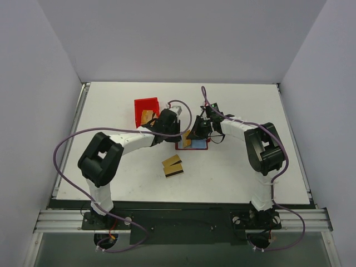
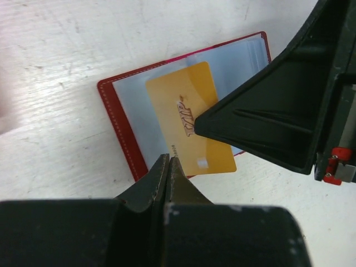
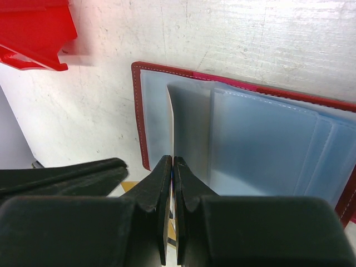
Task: Put the credit cards into the card holder
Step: Insert the credit card into the card holder.
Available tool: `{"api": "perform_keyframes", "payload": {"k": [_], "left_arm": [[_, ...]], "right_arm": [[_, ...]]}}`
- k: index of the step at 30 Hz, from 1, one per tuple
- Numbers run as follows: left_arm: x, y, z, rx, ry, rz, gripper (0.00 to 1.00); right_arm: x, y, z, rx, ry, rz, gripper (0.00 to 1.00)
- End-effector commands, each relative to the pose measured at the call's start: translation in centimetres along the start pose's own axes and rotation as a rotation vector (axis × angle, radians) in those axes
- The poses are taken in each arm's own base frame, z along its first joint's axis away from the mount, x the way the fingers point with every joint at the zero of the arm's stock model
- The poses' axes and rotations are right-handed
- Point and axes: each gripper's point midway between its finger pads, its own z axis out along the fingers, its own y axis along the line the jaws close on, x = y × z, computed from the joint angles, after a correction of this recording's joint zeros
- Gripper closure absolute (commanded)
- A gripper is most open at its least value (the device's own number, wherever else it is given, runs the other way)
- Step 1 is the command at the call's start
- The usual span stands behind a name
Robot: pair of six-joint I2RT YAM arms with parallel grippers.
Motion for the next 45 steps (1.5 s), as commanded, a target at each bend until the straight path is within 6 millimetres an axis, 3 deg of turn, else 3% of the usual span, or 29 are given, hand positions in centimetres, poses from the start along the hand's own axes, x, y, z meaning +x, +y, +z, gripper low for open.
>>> {"api": "perform_keyframes", "payload": {"k": [1, 6, 13, 26, 45], "left_arm": [[-0.9, -1.6, 1.2, 0.055, -0.017, 0.019, 1.00], [1.0, -1.0, 2.7, 0.043, 0.038, 0.017, 1.00], [1.9, 0.0, 2.8, 0.014, 0.056, 0.010, 1.00], [1.8, 1.2, 3.0, -0.006, 0.062, 0.003, 1.00], [2.1, 1.0, 3.0, 0.008, 0.071, 0.007, 1.00]], "right_arm": [[-0.3, 0.3, -0.6, 0.014, -0.013, -0.027, 1.00], [-0.4, 0.2, -0.7, 0.016, -0.019, -0.040, 1.00], [-1.2, 0.2, -1.8, 0.003, -0.051, -0.055, 1.00], [-1.3, 0.1, -3.1, -0.055, -0.031, -0.131, 1.00], [-0.3, -2.6, -2.0, 0.035, -0.052, -0.025, 1.00]]}}
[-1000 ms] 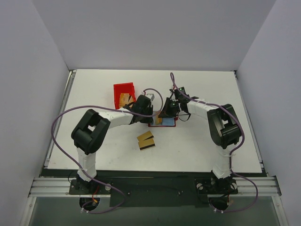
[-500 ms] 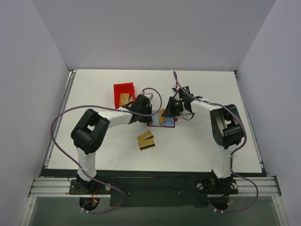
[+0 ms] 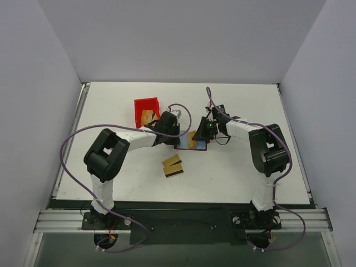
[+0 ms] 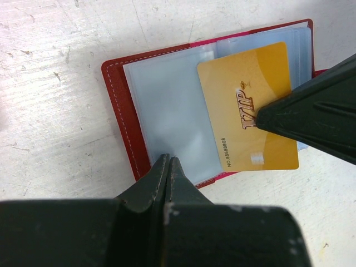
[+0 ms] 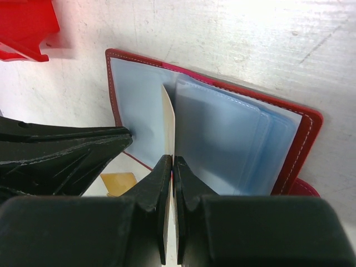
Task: Put the credit cards into the card holder
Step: Insert the credit card into the card holder.
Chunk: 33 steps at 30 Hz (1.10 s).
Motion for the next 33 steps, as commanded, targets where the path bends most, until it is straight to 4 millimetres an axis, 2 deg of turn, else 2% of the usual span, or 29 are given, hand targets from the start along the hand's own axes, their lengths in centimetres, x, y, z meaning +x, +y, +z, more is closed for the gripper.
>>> {"api": "perform_keyframes", "payload": {"k": [1, 24, 33], "left_arm": [[-0.8, -0.2, 0.2, 0.014, -0.018, 0.012, 1.00], [-0.9, -0.1, 0.2, 0.008, -0.019, 0.018, 1.00], [-0.7, -0.1, 0.3, 0.010, -0.013, 0.018, 1.00]], "right_arm": [[0.0, -0.5, -0.7, 0.038, -0.044, 0.047, 1.00], [-0.2, -2.4, -1.2, 0.072, -0.086, 0.096, 1.00], [-0.1, -2.3, -0.7, 0.058, -0.071, 0.099, 1.00]]}}
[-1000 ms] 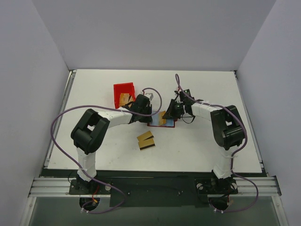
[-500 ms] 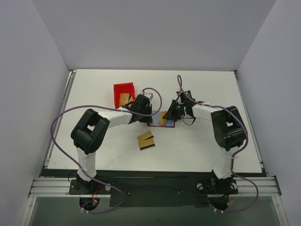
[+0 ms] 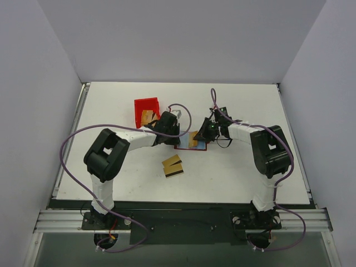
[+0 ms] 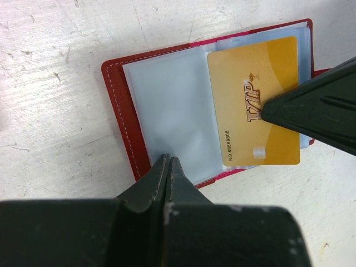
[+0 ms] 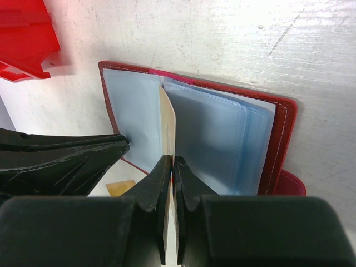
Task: Put the credit cards into the card holder
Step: Insert the credit card into the card holder.
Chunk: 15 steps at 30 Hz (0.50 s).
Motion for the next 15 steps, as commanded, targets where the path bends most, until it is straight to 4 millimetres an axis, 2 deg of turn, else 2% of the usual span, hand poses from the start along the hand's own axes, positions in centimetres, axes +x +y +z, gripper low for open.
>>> {"api": "perform_keyframes", "payload": {"k": [1, 15], "left_arm": [[-0.8, -0.2, 0.3, 0.010, -0.015, 0.019, 1.00], [-0.9, -0.3, 0.3, 0.015, -0.014, 0.021, 1.00]], "right_arm": [[0.2, -1.3, -0.3, 0.045, 0.001, 0.000, 1.00], [0.7, -0.7, 0.8, 0.011, 0.041, -0.010, 1.00]]}}
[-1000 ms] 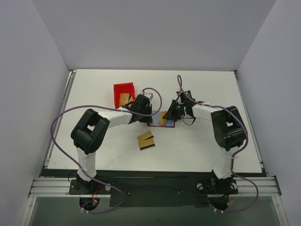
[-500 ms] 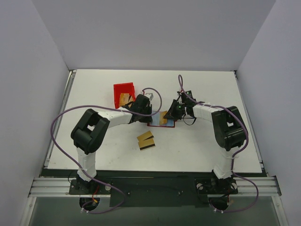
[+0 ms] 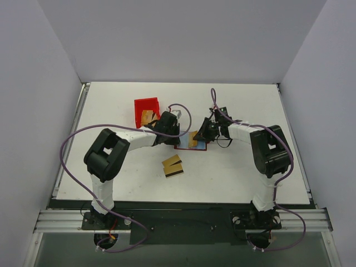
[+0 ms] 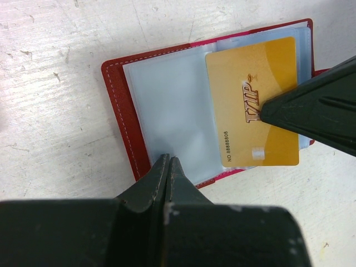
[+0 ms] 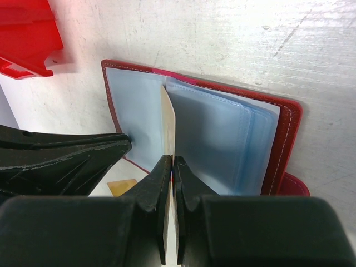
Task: Put the credit cards into the card holder
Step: Insert the credit card into the card holder.
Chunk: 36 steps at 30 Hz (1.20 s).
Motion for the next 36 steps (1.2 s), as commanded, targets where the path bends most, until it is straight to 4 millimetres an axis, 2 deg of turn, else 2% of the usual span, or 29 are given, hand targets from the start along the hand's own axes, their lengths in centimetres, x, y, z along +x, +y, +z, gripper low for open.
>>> {"api": "perform_keyframes", "payload": {"k": [1, 22, 29, 36], "left_arm": [[-0.9, -0.2, 0.3, 0.012, -0.013, 0.019, 1.00], [-0.8, -0.4, 0.4, 0.019, -0.007, 0.020, 1.00], [-1.0, -0.2, 0.3, 0.011, -0.010, 0.019, 1.00], [-1.1, 0.0, 0.2, 0.009, -0.012, 0.016, 1.00]], "right_arm": [[0.7, -1.1, 0.8, 0.028, 0.039, -0.007, 1.00], [1.5, -0.3, 2.2, -0.027, 0.063, -0.023, 1.00], [1.6, -1.3, 2.3, 0.018, 0.059, -0.026, 1.00], [1.4, -2.6, 1.5, 0.084, 0.046, -0.055, 1.00]]}}
